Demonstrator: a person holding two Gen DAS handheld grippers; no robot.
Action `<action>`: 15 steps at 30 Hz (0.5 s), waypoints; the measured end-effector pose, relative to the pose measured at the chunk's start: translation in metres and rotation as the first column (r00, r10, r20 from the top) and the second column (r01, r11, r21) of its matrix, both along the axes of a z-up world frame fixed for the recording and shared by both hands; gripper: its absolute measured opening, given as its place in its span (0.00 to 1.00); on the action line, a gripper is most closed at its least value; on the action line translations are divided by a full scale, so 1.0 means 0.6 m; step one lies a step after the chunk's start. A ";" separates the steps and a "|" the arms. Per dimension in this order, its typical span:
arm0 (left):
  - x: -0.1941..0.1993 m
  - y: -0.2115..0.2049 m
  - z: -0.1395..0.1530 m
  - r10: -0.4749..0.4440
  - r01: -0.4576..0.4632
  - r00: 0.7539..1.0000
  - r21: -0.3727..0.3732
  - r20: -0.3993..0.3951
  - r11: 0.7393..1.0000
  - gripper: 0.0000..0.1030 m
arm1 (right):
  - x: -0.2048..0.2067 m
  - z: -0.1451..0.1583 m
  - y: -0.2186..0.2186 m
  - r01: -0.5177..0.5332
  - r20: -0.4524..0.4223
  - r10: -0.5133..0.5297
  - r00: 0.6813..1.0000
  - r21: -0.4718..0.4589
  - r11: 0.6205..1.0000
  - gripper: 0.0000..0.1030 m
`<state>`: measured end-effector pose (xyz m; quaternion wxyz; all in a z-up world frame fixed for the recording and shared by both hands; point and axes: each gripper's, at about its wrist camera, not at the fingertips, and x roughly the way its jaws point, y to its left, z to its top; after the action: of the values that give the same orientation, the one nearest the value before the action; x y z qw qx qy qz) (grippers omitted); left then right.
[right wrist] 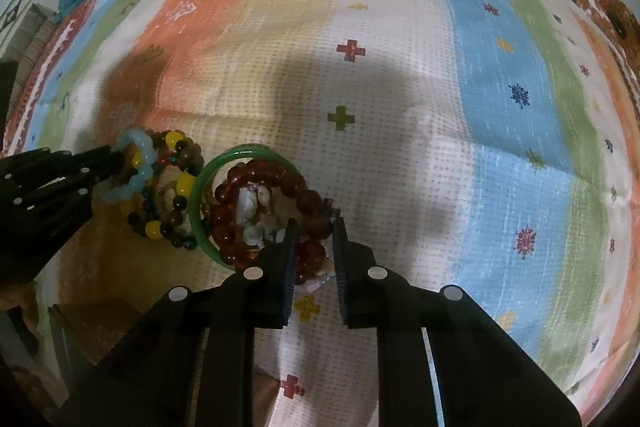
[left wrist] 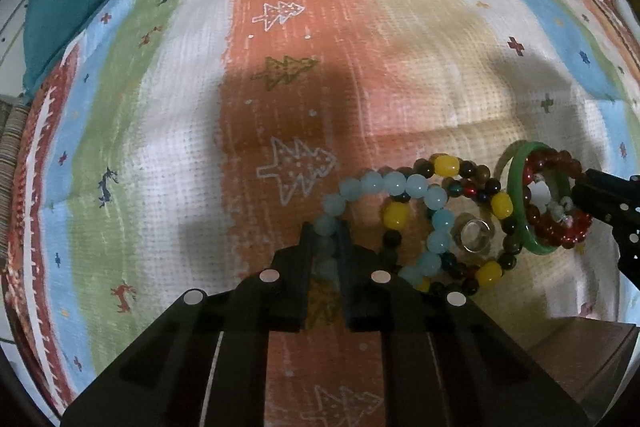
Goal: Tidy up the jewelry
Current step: 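Lift the red bracelet with the right tool while the left tool lifts the light-blue bracelet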
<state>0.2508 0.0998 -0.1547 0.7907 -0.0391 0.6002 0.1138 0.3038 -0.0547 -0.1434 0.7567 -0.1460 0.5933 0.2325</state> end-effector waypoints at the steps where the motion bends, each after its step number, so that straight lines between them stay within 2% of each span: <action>1: 0.000 0.000 0.002 0.001 -0.001 1.000 -0.002 0.002 1.000 0.11 | -0.001 0.001 0.001 -0.001 0.003 0.001 1.000 -0.002 1.000 0.16; 6: -0.008 -0.007 0.024 0.005 -0.004 1.000 -0.024 0.019 1.000 0.11 | -0.014 0.015 -0.009 -0.004 0.026 0.004 1.000 0.000 1.000 0.14; 15: -0.035 -0.041 0.099 -0.013 0.021 0.993 -0.069 0.118 0.997 0.11 | -0.039 0.067 -0.023 -0.005 0.071 0.000 0.997 0.063 0.998 0.14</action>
<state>0.2298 0.0752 -0.0951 0.8237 -0.0685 0.5567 0.0834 0.2807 -0.0687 -0.1032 0.7813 -0.1310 0.5581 0.2468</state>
